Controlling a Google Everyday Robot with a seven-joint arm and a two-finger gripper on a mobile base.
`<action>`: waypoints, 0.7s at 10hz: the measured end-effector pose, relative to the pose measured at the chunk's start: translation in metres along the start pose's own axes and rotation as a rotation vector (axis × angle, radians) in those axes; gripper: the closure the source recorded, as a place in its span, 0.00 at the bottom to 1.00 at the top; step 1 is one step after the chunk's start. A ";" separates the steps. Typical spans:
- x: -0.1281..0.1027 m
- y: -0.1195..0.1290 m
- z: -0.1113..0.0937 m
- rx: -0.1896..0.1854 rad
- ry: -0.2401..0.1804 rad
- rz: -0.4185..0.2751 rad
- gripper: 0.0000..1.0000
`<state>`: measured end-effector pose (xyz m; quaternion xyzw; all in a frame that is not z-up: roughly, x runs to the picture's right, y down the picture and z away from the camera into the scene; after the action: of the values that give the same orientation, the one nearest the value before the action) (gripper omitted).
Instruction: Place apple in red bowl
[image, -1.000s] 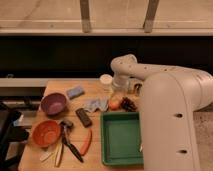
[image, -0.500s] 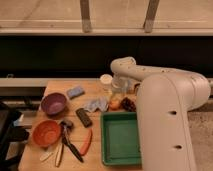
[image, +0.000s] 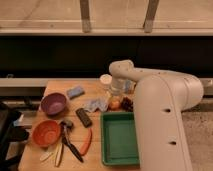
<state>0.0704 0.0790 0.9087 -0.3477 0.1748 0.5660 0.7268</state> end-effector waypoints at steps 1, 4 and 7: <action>-0.001 0.003 0.003 -0.002 0.004 -0.005 0.45; 0.002 0.002 0.005 -0.001 0.008 -0.005 0.75; 0.004 -0.002 0.002 0.008 0.000 -0.005 0.99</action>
<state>0.0732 0.0831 0.9085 -0.3451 0.1765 0.5636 0.7295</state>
